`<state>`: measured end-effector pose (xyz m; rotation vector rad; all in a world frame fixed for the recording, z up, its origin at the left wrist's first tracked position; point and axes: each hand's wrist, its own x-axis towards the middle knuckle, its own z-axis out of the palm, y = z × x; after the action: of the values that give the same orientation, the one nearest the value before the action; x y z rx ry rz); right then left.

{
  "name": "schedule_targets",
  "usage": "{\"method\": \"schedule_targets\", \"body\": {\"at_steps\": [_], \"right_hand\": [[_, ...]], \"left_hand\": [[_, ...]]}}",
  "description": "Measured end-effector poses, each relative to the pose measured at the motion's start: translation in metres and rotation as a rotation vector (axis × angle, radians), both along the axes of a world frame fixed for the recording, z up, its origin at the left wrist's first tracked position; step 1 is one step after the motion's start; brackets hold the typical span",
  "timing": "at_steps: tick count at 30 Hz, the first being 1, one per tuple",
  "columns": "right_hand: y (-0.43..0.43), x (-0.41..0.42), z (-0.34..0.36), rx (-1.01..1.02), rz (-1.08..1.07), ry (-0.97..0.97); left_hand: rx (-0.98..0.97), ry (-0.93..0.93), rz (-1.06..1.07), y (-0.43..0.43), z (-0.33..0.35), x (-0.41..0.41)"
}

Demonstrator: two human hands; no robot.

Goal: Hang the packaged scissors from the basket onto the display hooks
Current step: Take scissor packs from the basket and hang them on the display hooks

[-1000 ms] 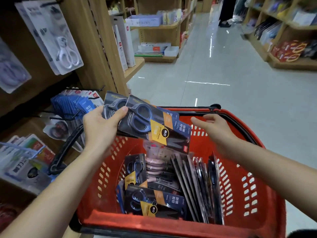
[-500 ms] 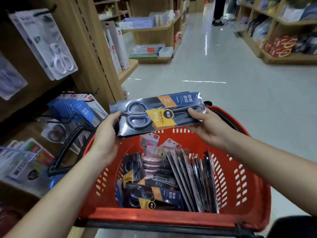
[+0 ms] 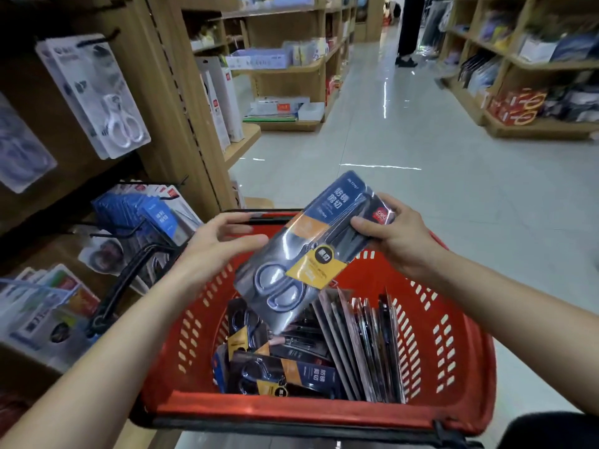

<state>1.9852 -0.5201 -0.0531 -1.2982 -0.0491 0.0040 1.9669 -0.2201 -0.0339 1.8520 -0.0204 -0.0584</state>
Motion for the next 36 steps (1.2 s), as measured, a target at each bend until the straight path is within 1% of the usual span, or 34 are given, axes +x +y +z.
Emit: {"method": "schedule_targets", "body": {"at_steps": [3,5,7,9,11,13,15,17,20,22,24,27,30,32,33,36], "right_hand": [[0.012,-0.008,0.000,-0.206,0.083,-0.118],[0.020,-0.012,0.001,-0.308,0.174,-0.190],[0.023,-0.015,0.004,-0.361,0.254,-0.235],[0.024,-0.016,0.006,-0.367,0.253,-0.238],[0.027,-0.016,0.007,-0.352,0.185,-0.225],[0.033,-0.016,0.006,-0.273,0.120,-0.203],[0.043,-0.014,0.007,-0.201,0.102,-0.167],[0.053,-0.014,0.006,-0.184,0.129,-0.113],[0.069,-0.018,0.006,-0.285,0.245,-0.046],[0.082,-0.020,0.015,-0.396,0.303,-0.095],[0.098,-0.015,0.034,-0.473,0.290,-0.166],[0.132,-0.002,0.066,-0.519,0.291,-0.299],[0.169,0.011,0.091,-0.395,0.327,-0.359],[0.192,0.017,0.107,-0.270,0.328,-0.352],[0.203,0.019,0.116,-0.215,0.326,-0.355],[0.232,0.026,0.141,-0.096,0.337,-0.374]], "left_hand": [[0.156,0.016,-0.233,-0.024,-0.003,-0.005],[0.190,0.014,-0.285,-0.041,-0.007,-0.009],[0.105,0.021,-0.284,-0.047,-0.009,-0.013],[-0.018,0.021,-0.253,-0.046,-0.012,-0.015],[-0.080,-0.036,-0.186,-0.045,-0.014,-0.015],[-0.116,-0.099,-0.112,-0.047,-0.014,-0.015],[-0.131,-0.148,-0.032,-0.050,-0.012,-0.016],[-0.149,-0.196,0.056,-0.053,-0.008,-0.018],[-0.201,-0.283,0.235,-0.052,0.003,-0.017],[-0.224,-0.334,0.398,-0.046,0.017,-0.018],[-0.238,-0.367,0.532,-0.035,0.032,-0.020],[-0.301,-0.390,0.670,-0.012,0.059,-0.023],[-0.402,-0.422,0.673,0.015,0.087,-0.028],[-0.504,-0.468,0.583,0.032,0.106,-0.036],[-0.515,-0.501,0.540,0.040,0.114,-0.042],[-0.399,-0.560,0.491,0.065,0.129,-0.061]]}}
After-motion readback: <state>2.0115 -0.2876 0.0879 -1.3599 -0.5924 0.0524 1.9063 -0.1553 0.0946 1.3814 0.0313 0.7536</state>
